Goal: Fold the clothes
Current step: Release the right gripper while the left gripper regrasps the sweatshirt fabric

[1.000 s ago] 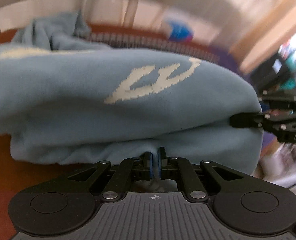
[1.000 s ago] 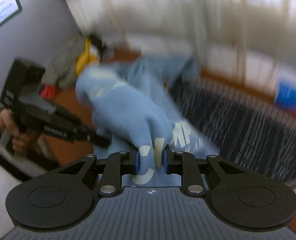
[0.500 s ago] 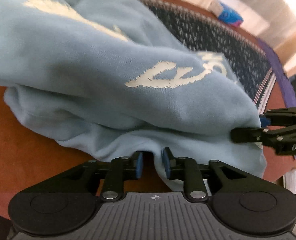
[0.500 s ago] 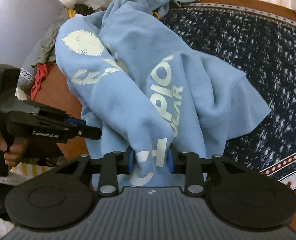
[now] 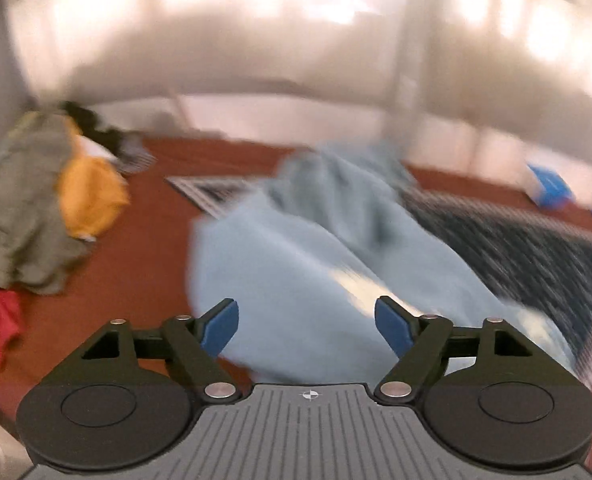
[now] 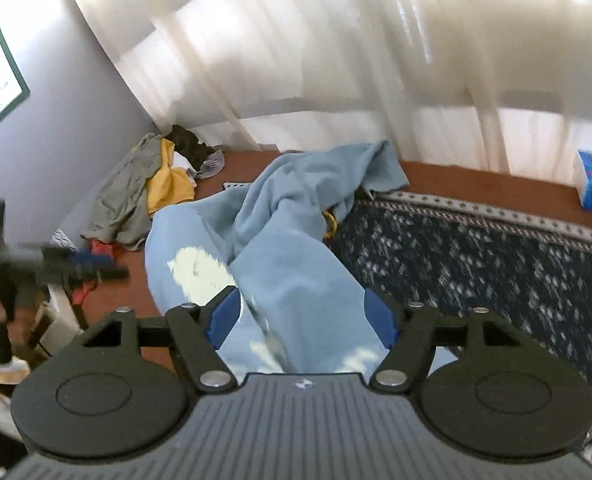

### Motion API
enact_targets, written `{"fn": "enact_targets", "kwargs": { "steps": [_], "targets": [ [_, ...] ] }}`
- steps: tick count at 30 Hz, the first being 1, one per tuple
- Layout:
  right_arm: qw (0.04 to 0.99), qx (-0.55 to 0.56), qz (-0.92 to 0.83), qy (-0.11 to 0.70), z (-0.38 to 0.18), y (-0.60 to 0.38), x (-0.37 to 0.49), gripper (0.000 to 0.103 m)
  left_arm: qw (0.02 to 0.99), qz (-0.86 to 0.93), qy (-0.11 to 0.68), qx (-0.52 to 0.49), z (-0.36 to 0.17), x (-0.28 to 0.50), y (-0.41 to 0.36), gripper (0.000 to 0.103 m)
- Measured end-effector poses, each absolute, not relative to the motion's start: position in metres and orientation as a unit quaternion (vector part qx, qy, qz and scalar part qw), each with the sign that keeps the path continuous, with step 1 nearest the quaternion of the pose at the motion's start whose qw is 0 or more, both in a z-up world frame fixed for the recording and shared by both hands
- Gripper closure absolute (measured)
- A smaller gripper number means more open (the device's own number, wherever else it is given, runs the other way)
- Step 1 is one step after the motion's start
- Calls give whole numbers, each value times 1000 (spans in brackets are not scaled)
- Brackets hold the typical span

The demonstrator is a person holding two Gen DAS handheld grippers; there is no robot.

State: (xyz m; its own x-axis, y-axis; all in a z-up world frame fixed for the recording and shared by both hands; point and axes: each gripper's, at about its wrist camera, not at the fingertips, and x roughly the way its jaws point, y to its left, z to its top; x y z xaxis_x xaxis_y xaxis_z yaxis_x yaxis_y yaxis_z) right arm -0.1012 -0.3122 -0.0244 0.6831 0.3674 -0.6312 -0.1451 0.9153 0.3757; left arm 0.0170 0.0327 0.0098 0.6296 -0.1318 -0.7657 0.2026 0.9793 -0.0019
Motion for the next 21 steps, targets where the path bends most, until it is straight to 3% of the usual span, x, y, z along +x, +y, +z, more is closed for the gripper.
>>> {"fn": "enact_targets", "kwargs": {
  "steps": [4,10,14,16,18,19,20,21],
  "targets": [
    [906,132,137,379,-36,-282,-67,30,904,-93,415,43,1,74,50,16],
    [903,125,108,398,-49,-248,-23,30,867,-135,479,18,-29,151,73,16],
    [904,120,83,402,-54,-236,1,30,837,-170,518,44,-62,173,65,16],
    [905,123,71,402,-55,-231,11,30,828,-189,524,54,-71,176,61,21],
    [905,124,66,401,-55,-226,19,30,825,-205,523,63,-76,176,60,49],
    [905,122,65,402,-55,-223,24,30,822,-215,524,64,-78,175,62,57],
    [905,120,63,404,-55,-220,29,30,818,-228,525,64,-79,173,64,74],
    [904,117,62,406,-56,-217,35,30,817,-235,522,68,-78,168,65,79]
  ]
}}
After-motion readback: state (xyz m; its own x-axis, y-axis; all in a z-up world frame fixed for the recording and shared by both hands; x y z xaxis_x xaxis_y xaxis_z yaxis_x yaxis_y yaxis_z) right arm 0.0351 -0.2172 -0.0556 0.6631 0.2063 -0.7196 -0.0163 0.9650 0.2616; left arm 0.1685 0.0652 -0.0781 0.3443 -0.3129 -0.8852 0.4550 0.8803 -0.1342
